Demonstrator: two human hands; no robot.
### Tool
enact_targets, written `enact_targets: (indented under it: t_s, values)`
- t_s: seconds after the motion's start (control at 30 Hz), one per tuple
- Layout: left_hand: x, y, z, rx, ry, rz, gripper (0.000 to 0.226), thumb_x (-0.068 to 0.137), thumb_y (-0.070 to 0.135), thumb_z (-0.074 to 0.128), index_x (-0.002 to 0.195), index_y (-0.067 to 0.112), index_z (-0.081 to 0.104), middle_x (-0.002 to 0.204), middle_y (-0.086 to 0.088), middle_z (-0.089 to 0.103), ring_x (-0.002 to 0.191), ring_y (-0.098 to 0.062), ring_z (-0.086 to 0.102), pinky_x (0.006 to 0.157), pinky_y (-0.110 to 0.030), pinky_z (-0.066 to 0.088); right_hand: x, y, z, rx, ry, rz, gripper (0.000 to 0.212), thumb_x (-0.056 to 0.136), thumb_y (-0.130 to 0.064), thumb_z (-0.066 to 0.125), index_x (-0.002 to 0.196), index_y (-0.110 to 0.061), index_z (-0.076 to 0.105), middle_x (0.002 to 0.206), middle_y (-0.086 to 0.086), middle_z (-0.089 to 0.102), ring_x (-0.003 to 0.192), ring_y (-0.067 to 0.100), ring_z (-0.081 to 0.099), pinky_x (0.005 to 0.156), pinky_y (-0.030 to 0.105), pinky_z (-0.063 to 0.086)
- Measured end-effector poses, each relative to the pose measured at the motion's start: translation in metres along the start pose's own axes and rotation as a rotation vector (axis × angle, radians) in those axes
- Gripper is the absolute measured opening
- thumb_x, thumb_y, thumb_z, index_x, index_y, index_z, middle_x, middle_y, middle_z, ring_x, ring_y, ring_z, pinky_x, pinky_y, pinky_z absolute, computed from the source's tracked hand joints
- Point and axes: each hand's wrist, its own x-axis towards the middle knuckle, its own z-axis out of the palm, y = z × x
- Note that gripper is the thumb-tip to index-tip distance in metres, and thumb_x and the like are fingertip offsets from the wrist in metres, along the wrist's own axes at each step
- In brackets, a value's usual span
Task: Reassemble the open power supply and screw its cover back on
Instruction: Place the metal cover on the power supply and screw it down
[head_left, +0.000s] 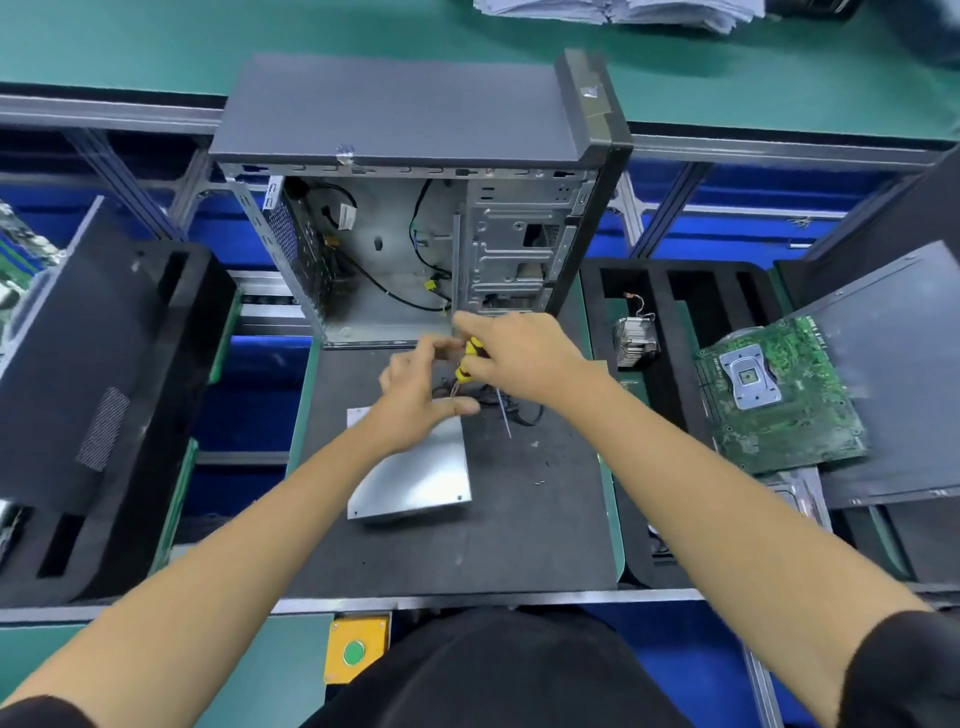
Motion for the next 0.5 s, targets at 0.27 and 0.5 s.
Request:
enact_targets:
  t_s: [0.27,0.5]
  values:
    - [-0.011,0.027,0.103,0.816,-0.292,0.119,0.035,0.088,0.058,0.067,0.111,0.032,0.061,0.118,0.005,0.062,0.118,-0.022,0.049,0.092,-0.036,0.033,-0.099,0.064,0.039,0.162,0.106,0.426,0.011,0.087,-0.032,0.048,0.091,-0.026,0.039,0.061,-0.002,0.054,0.061,0.029,0.053,0.050,0.031,0.027]
    - [-0.007,0.027,0.156,0.482,-0.364,-0.186,0.033,0.081,0.023,0.084,0.108,0.018,0.065,0.113,-0.001,0.065,0.114,-0.021,0.056,0.081,-0.032,0.043,-0.145,0.085,0.065,0.228,0.058,0.506,0.011,0.090,-0.032,0.048,0.090,-0.030,0.038,0.057,-0.006,0.050,0.054,0.018,0.050,0.049,0.030,0.028]
